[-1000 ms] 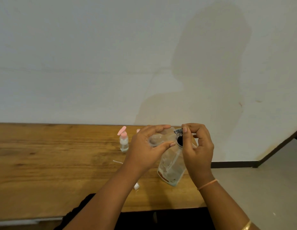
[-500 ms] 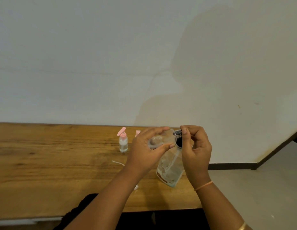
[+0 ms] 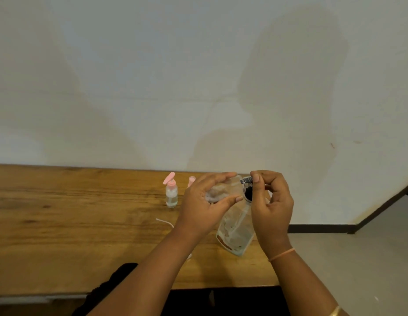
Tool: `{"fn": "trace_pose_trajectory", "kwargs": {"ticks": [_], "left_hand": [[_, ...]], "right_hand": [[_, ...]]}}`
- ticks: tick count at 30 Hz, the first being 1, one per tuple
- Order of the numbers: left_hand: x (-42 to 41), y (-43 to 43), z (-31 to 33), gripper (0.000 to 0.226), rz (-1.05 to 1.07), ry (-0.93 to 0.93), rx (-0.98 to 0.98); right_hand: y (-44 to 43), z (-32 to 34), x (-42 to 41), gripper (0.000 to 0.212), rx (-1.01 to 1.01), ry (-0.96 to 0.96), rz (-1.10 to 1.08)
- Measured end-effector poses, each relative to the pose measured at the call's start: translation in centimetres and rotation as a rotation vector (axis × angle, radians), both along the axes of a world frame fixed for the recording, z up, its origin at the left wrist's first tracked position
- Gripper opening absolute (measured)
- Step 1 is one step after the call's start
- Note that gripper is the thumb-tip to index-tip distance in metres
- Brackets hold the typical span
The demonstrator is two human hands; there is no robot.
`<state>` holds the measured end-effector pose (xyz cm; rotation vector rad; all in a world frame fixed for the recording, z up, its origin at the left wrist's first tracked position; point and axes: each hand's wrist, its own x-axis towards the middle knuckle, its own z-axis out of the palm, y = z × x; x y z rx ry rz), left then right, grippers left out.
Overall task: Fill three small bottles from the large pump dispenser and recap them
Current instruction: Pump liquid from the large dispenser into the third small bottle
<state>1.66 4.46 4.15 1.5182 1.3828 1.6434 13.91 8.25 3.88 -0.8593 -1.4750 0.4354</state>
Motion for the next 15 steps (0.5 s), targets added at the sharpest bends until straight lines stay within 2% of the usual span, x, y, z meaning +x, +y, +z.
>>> {"fn": "trace_pose_trajectory", "kwargs": {"ticks": [2, 7, 15], "left_hand": [[-0.2, -0.2, -0.2, 0.046, 0.013, 0.008, -0.004], [0.1, -0.3, 0.5, 0.042, -0.007, -0.019, 0.034], [0.2, -0.3, 0.2, 0.046, 0.017, 0.025, 0.013]], "right_hand": [[-0.1, -0.2, -0.1, 0.010, 0.010, -0.023, -0.001], [-0.5, 0.9, -0.3, 0.010, -0.037, 0.090, 0.031], [-0.2, 0.1, 0.2, 0.008, -0.020, 0.028, 0.030]]}}
